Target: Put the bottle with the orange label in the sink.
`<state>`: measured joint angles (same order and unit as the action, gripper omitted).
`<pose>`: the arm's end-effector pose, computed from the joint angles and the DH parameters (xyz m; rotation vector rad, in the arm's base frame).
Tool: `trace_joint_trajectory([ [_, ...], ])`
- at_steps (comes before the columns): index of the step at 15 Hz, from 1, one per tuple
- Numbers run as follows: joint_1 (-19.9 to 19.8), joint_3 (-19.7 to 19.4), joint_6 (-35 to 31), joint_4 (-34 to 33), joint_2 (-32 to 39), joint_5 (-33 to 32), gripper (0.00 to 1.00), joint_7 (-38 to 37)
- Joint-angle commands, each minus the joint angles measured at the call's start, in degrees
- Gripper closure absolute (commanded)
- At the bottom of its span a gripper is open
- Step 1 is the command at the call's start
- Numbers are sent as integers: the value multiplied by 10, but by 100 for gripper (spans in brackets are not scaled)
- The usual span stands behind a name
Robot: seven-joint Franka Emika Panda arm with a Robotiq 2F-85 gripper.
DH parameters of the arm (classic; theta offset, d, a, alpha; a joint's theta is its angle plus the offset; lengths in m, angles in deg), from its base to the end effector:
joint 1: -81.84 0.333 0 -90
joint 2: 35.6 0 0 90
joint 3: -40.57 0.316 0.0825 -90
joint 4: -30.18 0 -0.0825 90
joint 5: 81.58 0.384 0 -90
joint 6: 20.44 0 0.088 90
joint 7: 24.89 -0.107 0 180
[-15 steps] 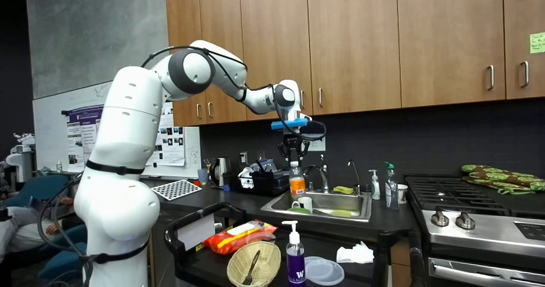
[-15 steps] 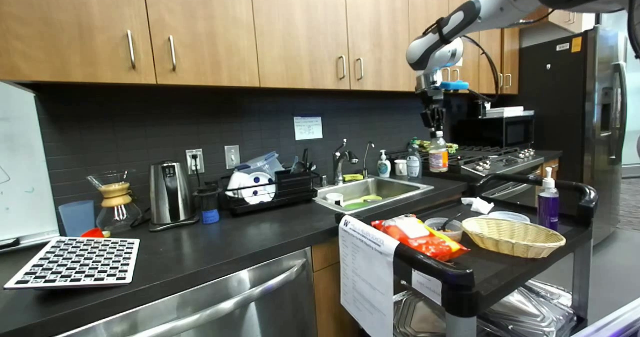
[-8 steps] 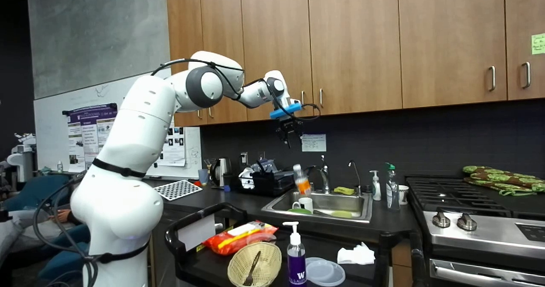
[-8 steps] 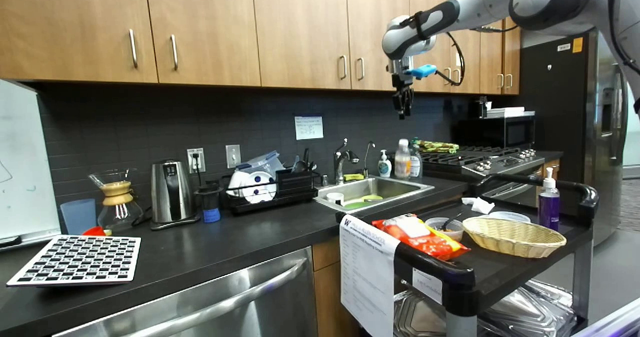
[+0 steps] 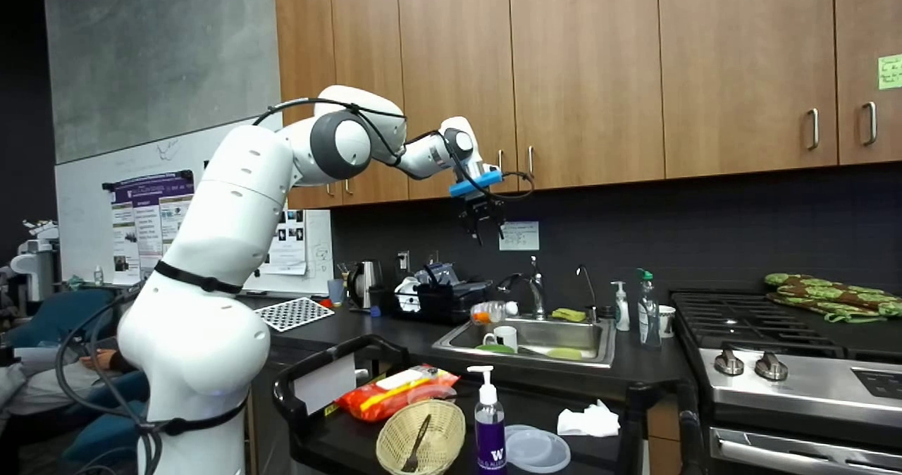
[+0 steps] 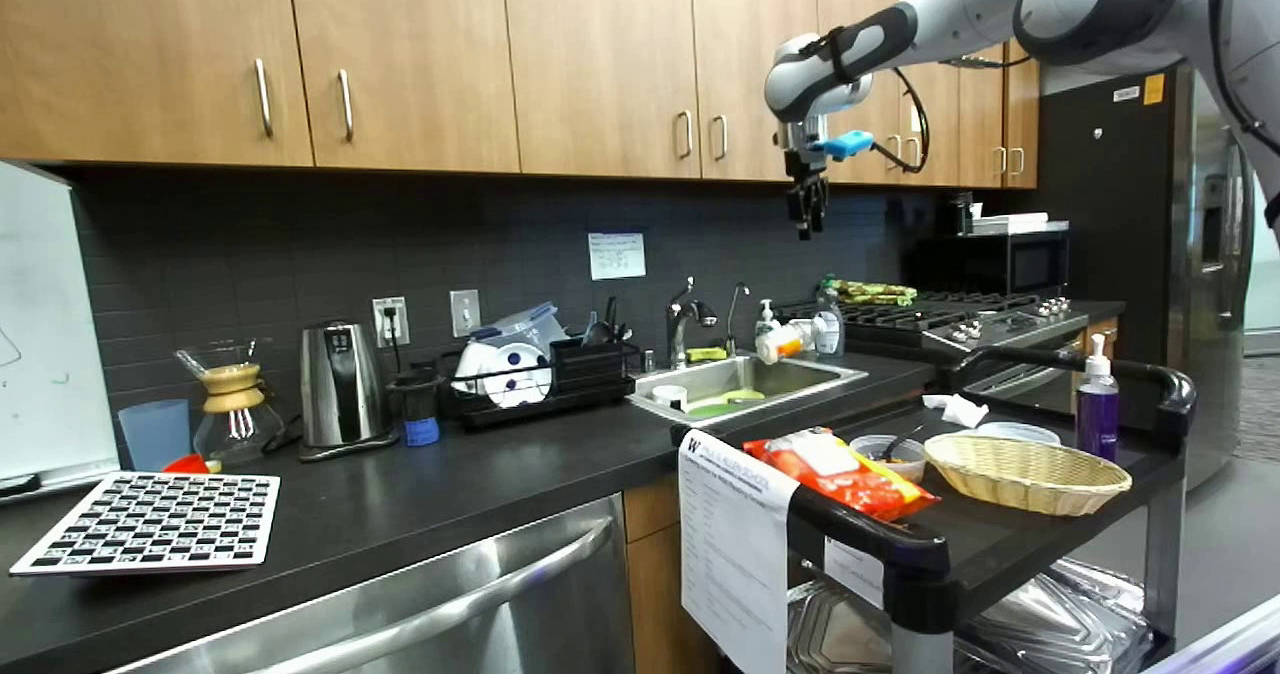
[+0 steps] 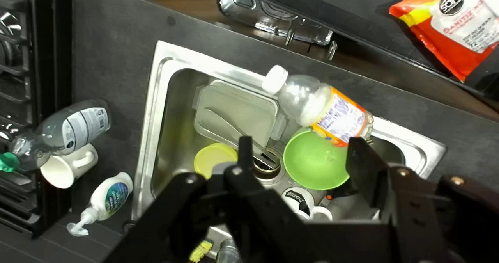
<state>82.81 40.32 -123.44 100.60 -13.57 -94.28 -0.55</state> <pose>0.6885 -0.0093 0.5740 2.8024 0.6678 0.1946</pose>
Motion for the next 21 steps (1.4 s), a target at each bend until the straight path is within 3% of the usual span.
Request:
trace_joint_trajectory([
  [1,0,0,0,0,0,0,36,0],
  [17,0,0,0,-1,1,0,36,0],
  [18,0,0,0,-1,1,0,11,0],
  [21,-7,-1,3,27,-9,11,3,-3],
])
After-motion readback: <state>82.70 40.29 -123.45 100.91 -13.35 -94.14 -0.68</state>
